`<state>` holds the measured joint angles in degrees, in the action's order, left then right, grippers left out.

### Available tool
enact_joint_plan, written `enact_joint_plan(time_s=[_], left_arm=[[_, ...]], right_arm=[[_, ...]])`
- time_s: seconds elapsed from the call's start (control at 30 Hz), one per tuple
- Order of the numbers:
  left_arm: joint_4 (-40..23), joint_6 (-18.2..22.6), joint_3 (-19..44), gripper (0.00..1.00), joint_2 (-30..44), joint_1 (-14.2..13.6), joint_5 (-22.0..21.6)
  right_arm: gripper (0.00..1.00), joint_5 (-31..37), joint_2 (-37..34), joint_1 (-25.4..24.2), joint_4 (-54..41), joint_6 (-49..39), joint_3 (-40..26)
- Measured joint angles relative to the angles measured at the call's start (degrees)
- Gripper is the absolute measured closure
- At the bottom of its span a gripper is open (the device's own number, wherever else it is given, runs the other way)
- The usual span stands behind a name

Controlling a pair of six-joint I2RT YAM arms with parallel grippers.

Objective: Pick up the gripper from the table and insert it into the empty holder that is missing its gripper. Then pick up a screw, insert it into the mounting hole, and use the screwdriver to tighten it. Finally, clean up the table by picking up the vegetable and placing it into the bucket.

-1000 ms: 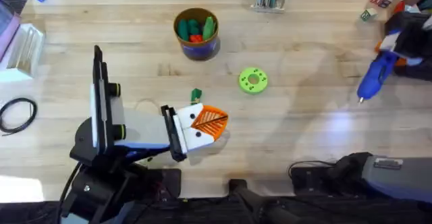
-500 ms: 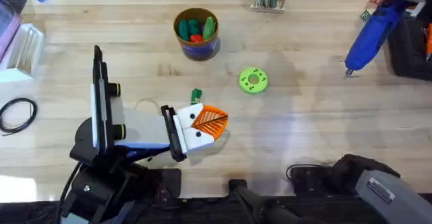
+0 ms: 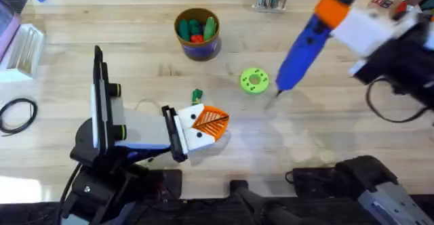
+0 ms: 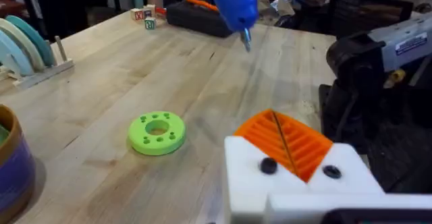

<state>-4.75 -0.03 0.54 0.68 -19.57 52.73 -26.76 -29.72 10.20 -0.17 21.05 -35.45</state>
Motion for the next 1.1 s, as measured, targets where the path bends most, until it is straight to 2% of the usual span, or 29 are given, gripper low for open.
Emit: enact_joint_plan(time_s=[0.13,0.33,0.5,0.73,0.9,1.1], left_arm=[[0.0,0.0,0.0,0.986,0.0,0.0,0.0],[0.0,0.0,0.0,0.986,0.0,0.0,0.0],[0.0,0.0,0.0,0.986,0.0,0.0,0.0],[0.0,0.0,0.0,0.986,0.0,0.0,0.0],[0.0,0.0,0.0,0.986,0.0,0.0,0.0],[0.0,0.0,0.0,0.986,0.0,0.0,0.0]], right_arm=[[0.978,0.0,-1.6,9.5,7.8,1.6,2.0],[0.978,3.6,-3.7,22.7,18.7,0.6,2.0],[0.978,5.6,-11.8,30.7,28.9,-0.5,2.0],[0.978,6.2,-22.3,38.2,42.5,-7.0,2.0],[0.978,6.2,-25.6,41.3,44.3,-9.0,2.0],[0.978,6.2,-26.9,42.2,44.3,-10.0,2.0]])
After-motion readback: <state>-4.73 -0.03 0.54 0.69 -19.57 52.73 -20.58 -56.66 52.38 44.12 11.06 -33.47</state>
